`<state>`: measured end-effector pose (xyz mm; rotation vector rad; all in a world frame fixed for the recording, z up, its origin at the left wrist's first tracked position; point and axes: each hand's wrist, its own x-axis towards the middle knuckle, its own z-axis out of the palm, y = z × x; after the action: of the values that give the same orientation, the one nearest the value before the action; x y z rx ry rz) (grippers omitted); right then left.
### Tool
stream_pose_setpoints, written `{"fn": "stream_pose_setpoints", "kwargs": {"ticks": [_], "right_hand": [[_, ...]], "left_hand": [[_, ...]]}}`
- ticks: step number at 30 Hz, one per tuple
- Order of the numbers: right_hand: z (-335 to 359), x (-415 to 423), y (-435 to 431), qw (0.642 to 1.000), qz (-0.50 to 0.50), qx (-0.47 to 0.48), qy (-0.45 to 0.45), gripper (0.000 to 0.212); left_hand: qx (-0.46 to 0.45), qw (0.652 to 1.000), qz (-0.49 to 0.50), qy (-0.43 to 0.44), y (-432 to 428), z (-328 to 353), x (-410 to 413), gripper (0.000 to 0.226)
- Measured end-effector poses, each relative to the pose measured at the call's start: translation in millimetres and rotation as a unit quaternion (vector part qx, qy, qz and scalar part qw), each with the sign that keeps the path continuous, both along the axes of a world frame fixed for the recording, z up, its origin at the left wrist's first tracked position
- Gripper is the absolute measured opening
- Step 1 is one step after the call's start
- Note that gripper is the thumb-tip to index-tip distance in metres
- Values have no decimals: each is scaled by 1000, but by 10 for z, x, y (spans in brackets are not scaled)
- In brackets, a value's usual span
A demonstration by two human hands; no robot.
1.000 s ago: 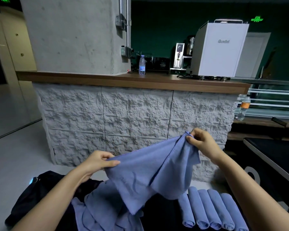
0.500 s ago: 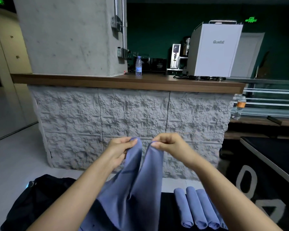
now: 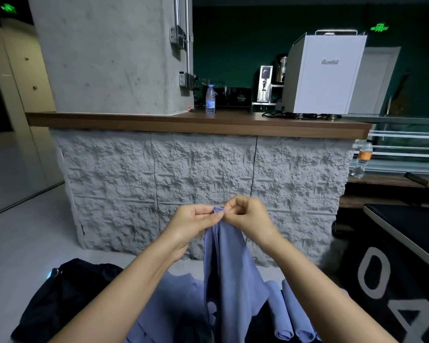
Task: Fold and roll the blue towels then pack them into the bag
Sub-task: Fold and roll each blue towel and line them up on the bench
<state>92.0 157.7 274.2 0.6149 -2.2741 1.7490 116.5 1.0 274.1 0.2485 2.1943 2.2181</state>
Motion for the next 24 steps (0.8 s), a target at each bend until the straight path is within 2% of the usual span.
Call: {"fn": "stream_pose_setpoints", "kwargs": {"ticks": [4, 6, 9, 11, 13, 15, 19, 21, 22, 24], "right_hand": [[-32, 68, 125, 991, 117, -57, -22, 12], [-178, 73, 244, 983, 167, -20, -71, 15], [-545, 3, 493, 971, 161, 128, -120, 22], [-743, -57, 718, 950, 115, 277, -84, 31], [-824, -90, 943, 899, 53, 434, -31, 32], [-853, -118, 1122, 870, 30, 492, 24, 30], [-806, -272, 1308, 912, -20, 384, 145, 33], [-735, -356, 1367, 901, -87, 382, 184, 26], [-679, -378, 1368, 898, -110, 384, 183, 20], [-578, -391, 1359, 919, -134, 343, 140, 9]], "left_hand": [[28, 999, 40, 12, -7, 94, -99, 14], [64, 996, 57, 10, -68, 188, -223, 13], [102, 990, 96, 11, -235, 359, -436, 11], [106, 987, 122, 12, -399, 437, -570, 15], [80, 987, 141, 19, -575, 450, -693, 20], [31, 986, 162, 28, -733, 374, -787, 23], [-12, 977, 214, 16, -958, 59, -880, 25], [-15, 974, 225, -4, -1039, -76, -875, 27], [-12, 973, 230, -8, -1073, -127, -876, 28], [-3, 972, 235, -11, -1142, -201, -861, 25]]}}
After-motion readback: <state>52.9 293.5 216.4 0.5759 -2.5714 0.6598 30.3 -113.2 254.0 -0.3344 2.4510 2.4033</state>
